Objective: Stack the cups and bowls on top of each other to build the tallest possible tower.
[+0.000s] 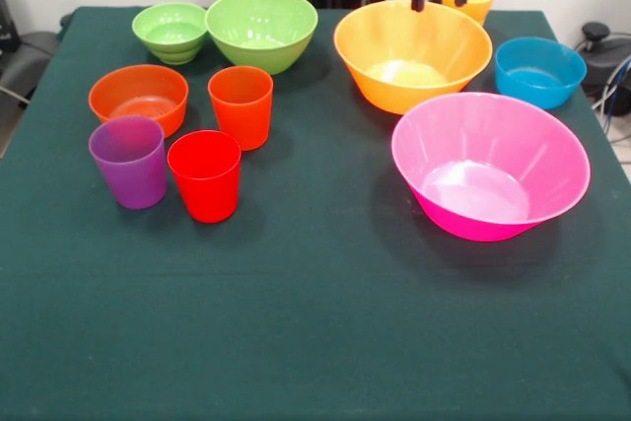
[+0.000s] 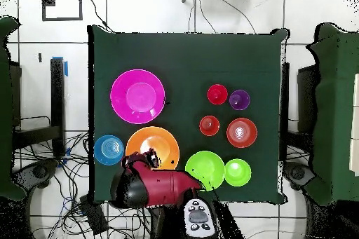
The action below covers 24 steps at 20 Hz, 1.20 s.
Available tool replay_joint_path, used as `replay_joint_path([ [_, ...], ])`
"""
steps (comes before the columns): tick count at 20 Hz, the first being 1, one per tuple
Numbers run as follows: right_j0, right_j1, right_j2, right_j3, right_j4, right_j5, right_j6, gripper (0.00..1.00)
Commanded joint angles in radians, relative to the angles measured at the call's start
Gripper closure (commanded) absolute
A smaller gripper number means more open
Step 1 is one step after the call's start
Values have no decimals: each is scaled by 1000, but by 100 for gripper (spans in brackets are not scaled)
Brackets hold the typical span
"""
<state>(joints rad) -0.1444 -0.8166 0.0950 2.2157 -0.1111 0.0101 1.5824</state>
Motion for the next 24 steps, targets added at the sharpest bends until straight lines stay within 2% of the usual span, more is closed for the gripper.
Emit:
replay_joint_path([
  [1, -5, 7, 79, -25, -28, 38, 119, 0],
  [13, -6, -10, 68, -25, -25, 61, 114, 0],
  [24, -98, -7, 84, 1, -46, 69, 94, 0],
])
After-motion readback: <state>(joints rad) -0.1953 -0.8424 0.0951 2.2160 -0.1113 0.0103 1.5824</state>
